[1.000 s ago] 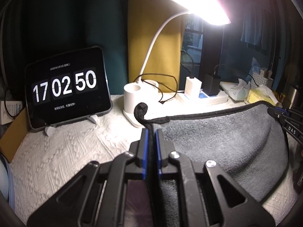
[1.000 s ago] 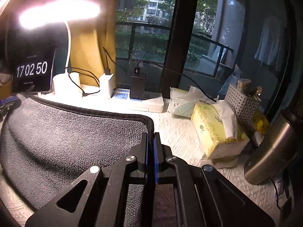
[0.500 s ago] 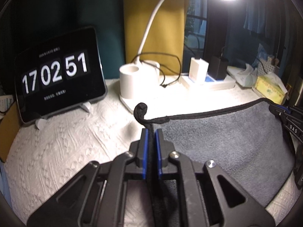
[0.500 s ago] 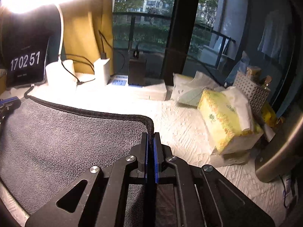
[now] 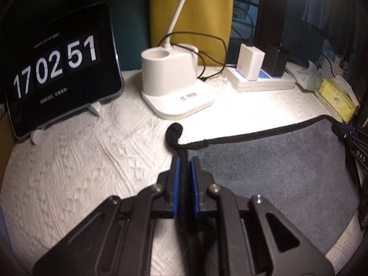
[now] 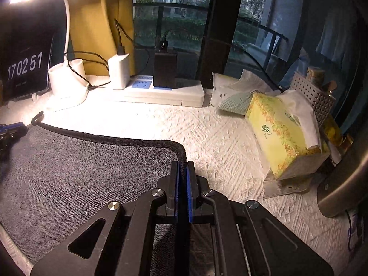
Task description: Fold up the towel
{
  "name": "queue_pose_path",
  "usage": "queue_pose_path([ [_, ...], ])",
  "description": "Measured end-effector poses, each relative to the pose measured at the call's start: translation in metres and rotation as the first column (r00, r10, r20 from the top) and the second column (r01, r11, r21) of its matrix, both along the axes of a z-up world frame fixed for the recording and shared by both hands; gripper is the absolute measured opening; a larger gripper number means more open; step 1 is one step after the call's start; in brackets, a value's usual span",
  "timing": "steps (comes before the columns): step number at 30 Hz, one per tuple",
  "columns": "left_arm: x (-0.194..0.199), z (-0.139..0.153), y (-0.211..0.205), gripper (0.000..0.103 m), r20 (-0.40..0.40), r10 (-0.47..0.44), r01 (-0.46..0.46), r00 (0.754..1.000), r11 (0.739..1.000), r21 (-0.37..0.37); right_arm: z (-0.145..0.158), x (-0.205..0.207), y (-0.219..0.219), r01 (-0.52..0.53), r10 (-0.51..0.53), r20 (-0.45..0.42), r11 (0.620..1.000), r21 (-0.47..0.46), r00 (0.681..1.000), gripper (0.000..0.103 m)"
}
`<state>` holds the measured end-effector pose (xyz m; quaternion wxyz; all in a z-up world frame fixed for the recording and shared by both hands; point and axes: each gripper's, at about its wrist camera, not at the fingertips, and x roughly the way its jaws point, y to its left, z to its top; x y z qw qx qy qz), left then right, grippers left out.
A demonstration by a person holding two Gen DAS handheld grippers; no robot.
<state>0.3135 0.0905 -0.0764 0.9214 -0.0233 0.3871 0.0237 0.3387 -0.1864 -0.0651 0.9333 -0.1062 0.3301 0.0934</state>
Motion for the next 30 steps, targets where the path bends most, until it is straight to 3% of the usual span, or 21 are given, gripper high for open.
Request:
queue_pose_path([
  [9, 0.006, -0.009, 0.003, 0.02, -0.035, 0.014, -0.014, 0.999, 1.0, -0.007, -0.012, 0.016, 0.0, 0.005, -0.005, -0.105, 1.0, 0.001, 0.994, 0.006],
  [12, 0.005, -0.008, 0.005, 0.025, -0.029, 0.021, -0.021, 0.999, 1.0, -0.016, -0.012, 0.016, 0.0, 0.01, -0.01, -0.108, 1.0, -0.001, 0.994, 0.013],
  [17, -0.005, -0.002, 0.007, 0.064, 0.006, 0.037, -0.037, 0.999, 0.999, -0.014, -0.011, 0.015, -0.004, 0.024, -0.024, -0.11, 1.0, 0.006, 0.994, 0.021],
  [19, -0.01, 0.003, 0.006, 0.064, 0.023, 0.038, -0.038, 0.999, 0.999, -0.001, -0.009, 0.014, -0.005, 0.033, -0.033, -0.108, 0.999, 0.0, 0.994, 0.03],
  [22, -0.015, 0.009, 0.003, 0.064, 0.039, 0.037, -0.037, 0.999, 0.999, 0.003, -0.006, 0.01, -0.006, 0.032, -0.031, -0.108, 0.999, 0.014, 0.994, 0.034],
  [30, -0.031, 0.014, -0.001, 0.064, 0.058, 0.027, -0.027, 0.998, 1.0, -0.003, 0.0, -0.006, -0.002, 0.014, -0.013, -0.096, 1.0, 0.013, 0.995, 0.037],
])
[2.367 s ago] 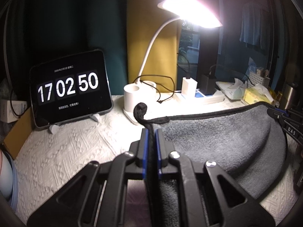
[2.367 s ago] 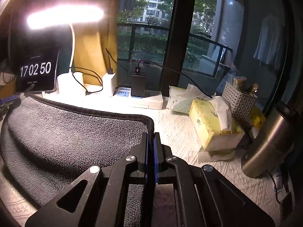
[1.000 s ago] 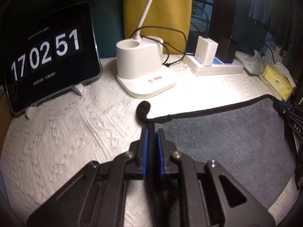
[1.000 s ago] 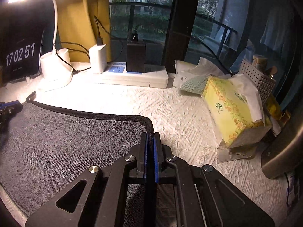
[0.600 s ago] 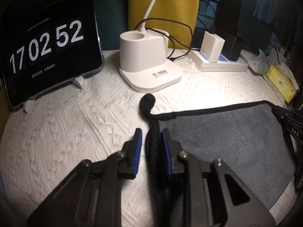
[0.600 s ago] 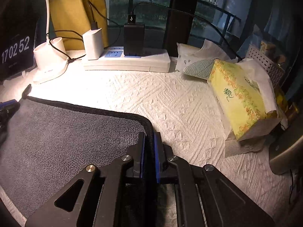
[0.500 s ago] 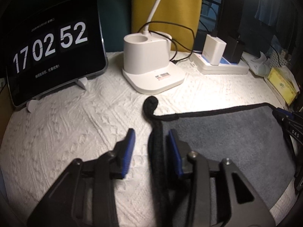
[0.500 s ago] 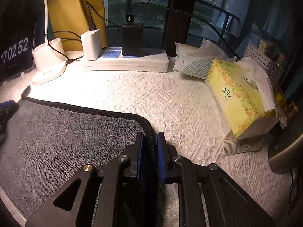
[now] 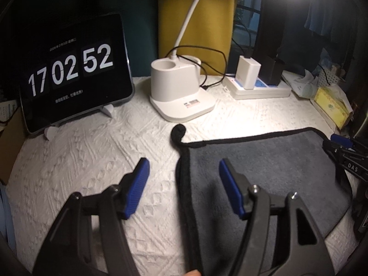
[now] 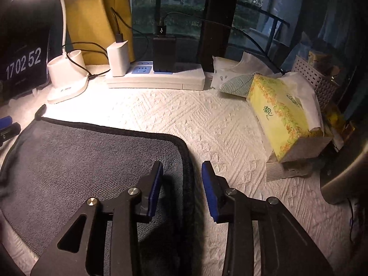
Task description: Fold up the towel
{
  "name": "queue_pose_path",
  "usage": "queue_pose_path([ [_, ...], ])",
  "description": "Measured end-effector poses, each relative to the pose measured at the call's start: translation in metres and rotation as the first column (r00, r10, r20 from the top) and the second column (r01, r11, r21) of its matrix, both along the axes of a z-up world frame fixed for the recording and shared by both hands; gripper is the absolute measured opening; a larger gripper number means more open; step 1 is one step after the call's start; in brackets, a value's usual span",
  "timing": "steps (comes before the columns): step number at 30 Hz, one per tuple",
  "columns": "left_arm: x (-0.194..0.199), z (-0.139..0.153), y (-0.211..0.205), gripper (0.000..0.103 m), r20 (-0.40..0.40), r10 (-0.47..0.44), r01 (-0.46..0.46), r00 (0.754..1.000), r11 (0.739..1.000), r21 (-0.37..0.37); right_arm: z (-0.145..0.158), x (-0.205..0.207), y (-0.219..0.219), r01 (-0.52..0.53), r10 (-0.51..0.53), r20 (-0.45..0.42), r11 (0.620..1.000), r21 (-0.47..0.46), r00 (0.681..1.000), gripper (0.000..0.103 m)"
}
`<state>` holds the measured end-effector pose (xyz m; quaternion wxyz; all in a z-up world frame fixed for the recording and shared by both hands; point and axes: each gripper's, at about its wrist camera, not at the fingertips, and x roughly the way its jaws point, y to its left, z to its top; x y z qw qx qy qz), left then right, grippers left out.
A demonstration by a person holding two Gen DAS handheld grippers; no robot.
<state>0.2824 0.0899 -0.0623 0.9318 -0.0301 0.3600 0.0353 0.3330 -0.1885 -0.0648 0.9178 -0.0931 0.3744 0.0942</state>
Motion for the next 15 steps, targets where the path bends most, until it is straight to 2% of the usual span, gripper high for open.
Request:
queue_pose_path([
  [15, -0.041, 0.01, -0.007, 0.064, 0.042, -0.009, 0.01, 0.999, 1.0, -0.02, 0.014, -0.036, 0.001, -0.011, 0.01, 0.032, 0.999, 0.03, 0.999, 0.037],
])
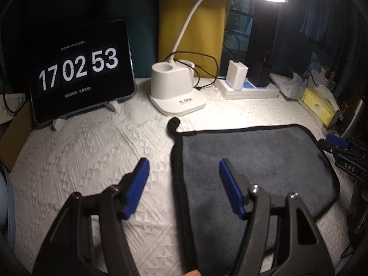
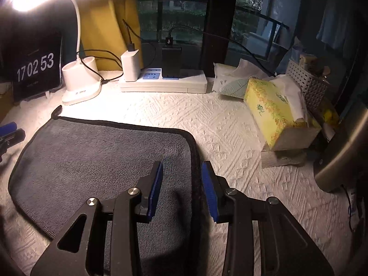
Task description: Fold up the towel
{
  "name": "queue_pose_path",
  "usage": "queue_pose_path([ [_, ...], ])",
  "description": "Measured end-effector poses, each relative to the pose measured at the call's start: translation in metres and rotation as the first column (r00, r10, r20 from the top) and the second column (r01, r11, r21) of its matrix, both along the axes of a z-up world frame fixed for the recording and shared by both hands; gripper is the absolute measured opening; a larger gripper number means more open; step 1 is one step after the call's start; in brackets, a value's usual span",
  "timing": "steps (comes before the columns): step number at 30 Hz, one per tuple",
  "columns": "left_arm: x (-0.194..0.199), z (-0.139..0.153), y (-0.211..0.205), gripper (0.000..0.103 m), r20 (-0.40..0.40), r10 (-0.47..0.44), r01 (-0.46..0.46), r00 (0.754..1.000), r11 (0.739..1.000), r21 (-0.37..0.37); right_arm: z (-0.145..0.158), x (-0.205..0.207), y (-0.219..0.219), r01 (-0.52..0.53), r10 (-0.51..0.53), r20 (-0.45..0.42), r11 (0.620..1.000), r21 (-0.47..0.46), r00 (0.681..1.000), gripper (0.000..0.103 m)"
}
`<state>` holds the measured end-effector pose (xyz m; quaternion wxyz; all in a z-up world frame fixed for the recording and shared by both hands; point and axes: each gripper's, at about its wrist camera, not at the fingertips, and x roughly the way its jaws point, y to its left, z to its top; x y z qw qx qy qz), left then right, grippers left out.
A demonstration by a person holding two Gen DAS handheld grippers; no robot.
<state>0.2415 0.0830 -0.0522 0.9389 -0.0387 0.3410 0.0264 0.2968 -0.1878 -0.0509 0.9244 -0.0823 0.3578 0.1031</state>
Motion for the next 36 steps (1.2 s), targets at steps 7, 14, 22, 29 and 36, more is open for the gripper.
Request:
queue_pose_path([
  [7, -0.018, 0.007, -0.005, 0.064, 0.021, -0.007, 0.007, 1.0, 1.0, -0.014, 0.005, -0.018, -0.002, -0.004, 0.003, 0.012, 1.0, 0.017, 1.0, 0.037],
  [14, -0.032, 0.009, -0.011, 0.064, 0.03, -0.019, 0.02, 0.999, 0.999, -0.025, 0.009, -0.034, -0.007, 0.003, -0.004, 0.024, 0.999, 0.034, 1.0, 0.037],
  [22, -0.048, 0.012, -0.016, 0.065, 0.035, -0.029, 0.031, 0.999, 0.997, -0.067, 0.013, -0.053, -0.011, 0.003, -0.005, 0.034, 0.999, 0.053, 0.999, 0.037],
  [29, -0.063, 0.01, -0.019, 0.065, 0.033, -0.027, 0.03, 0.999, 0.995, -0.099, 0.012, -0.07, -0.015, 0.01, -0.012, 0.035, 0.997, 0.074, 0.999, 0.037],
  [36, -0.081, 0.015, -0.024, 0.065, 0.063, -0.023, 0.029, 0.998, 0.995, -0.1, 0.012, -0.086, -0.018, 0.01, -0.013, 0.036, 0.997, 0.079, 0.999, 0.037],
])
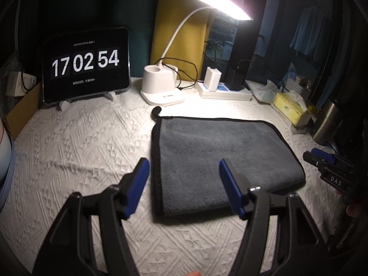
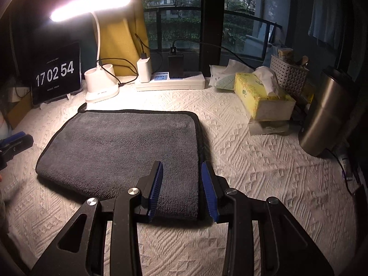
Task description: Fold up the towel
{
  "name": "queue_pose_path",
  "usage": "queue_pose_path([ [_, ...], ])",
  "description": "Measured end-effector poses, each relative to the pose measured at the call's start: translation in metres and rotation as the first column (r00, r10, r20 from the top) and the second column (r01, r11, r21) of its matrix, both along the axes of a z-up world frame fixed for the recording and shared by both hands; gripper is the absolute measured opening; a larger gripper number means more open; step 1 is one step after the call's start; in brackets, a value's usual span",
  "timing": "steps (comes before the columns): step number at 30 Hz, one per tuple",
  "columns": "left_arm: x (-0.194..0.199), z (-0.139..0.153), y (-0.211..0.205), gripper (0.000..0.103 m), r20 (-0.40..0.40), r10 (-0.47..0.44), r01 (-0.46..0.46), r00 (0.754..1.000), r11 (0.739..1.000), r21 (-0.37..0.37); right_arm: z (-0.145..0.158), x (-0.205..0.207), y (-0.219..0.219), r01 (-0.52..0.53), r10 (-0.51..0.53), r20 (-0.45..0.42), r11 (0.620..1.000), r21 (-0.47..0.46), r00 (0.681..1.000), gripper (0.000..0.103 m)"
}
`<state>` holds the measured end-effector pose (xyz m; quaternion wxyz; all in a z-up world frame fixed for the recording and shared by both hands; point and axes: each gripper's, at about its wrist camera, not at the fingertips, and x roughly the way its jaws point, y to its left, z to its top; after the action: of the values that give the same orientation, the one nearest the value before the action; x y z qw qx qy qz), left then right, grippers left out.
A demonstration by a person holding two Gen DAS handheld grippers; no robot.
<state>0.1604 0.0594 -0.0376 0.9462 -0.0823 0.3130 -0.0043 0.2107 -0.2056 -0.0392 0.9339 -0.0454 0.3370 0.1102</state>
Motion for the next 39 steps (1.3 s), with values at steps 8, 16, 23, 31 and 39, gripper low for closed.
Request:
queue_pose_path([
  [8, -0.016, 0.0, -0.005, 0.065, 0.005, -0.011, 0.011, 1.0, 1.0, -0.003, 0.008, -0.022, 0.001, -0.001, 0.001, 0.018, 1.0, 0.001, 1.0, 0.037],
  [16, -0.036, 0.001, -0.014, 0.065, 0.026, -0.034, 0.034, 0.999, 0.999, -0.002, 0.014, -0.042, 0.004, -0.008, 0.007, 0.032, 1.0, 0.006, 0.999, 0.037],
  [23, -0.057, 0.002, -0.022, 0.065, 0.047, -0.048, 0.047, 0.998, 0.999, 0.003, 0.017, -0.06, 0.002, -0.002, 0.002, 0.045, 1.0, 0.013, 0.999, 0.037],
  [31, -0.08, 0.004, -0.029, 0.065, 0.082, -0.058, 0.058, 0.995, 0.998, 0.006, 0.012, -0.08, 0.0, -0.003, 0.002, 0.036, 1.0, 0.027, 0.999, 0.037],
  [39, -0.101, 0.003, -0.037, 0.065, 0.103, -0.08, 0.079, 0.991, 0.997, 0.018, 0.011, -0.097, 0.001, -0.013, 0.013, 0.045, 1.0, 0.014, 0.999, 0.037],
])
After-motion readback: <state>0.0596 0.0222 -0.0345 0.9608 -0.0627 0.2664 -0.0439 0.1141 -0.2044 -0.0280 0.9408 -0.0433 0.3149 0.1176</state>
